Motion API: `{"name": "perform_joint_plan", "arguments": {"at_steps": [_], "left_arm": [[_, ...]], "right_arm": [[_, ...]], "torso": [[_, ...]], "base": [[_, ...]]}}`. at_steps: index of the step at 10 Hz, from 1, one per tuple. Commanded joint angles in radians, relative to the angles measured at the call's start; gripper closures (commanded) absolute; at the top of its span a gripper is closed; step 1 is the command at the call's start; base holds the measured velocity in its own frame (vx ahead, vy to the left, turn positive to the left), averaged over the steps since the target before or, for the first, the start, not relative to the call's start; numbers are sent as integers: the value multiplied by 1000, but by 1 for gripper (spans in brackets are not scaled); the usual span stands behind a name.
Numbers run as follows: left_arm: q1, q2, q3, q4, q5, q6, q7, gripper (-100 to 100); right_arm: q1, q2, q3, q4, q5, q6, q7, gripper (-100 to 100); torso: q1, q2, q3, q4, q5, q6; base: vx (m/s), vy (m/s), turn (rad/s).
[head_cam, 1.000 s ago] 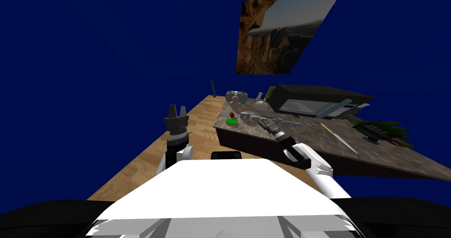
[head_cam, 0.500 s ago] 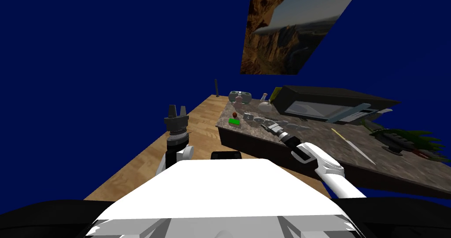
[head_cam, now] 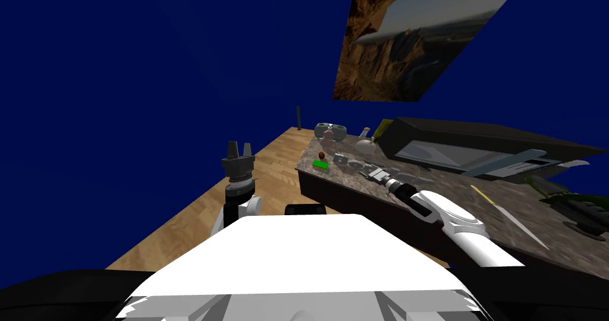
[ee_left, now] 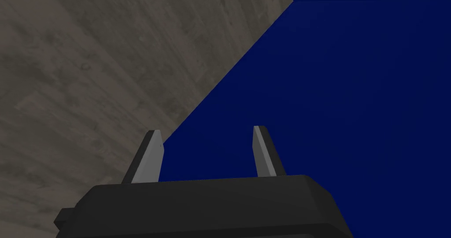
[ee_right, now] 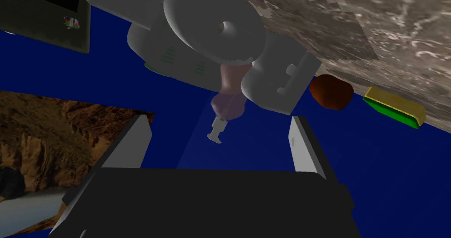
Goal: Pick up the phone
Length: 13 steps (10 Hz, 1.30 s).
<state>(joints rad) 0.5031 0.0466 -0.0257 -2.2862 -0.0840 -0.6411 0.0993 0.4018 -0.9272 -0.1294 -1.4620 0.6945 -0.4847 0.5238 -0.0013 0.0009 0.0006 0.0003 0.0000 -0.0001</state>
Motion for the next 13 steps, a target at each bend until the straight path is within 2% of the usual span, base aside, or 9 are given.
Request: {"name": "perform_joint_plan", "arguments": {"at_steps": [1,5,7,10,11,12,13], "left_arm": [[0,0,0,0,0,0,0,0],[0,0,0,0,0,0,0,0],[0,0,0,0,0,0,0,0],[0,0,0,0,0,0,0,0],[0,0,0,0,0,0,0,0],[0,0,0,0,0,0,0,0],[0,0,0,0,0,0,0,0]], "right_arm": [[-5,-50,14,47,35,16,28,-100],[-5,-182,38,137,106,43,81,-100],[-4,-230,48,171,134,53,101,-100],[-2,-290,60,211,167,65,124,-100],[12,-276,50,190,158,66,119,-100],[13,-278,49,191,159,66,121,0],[5,-249,60,202,166,84,136,-100]], "torso": [[0,0,0,0,0,0],[-1,0,0,0,0,0],[0,0,0,0,0,1],[0,0,0,0,0,1],[1,0,0,0,0,1],[1,-1,0,0,0,1],[1,-1,0,0,0,1]], "base": [[-20,-15,220],[-18,-20,193],[-15,-15,124],[-8,-8,105],[-2,-5,20],[0,0,0],[64,-18,116]]}}
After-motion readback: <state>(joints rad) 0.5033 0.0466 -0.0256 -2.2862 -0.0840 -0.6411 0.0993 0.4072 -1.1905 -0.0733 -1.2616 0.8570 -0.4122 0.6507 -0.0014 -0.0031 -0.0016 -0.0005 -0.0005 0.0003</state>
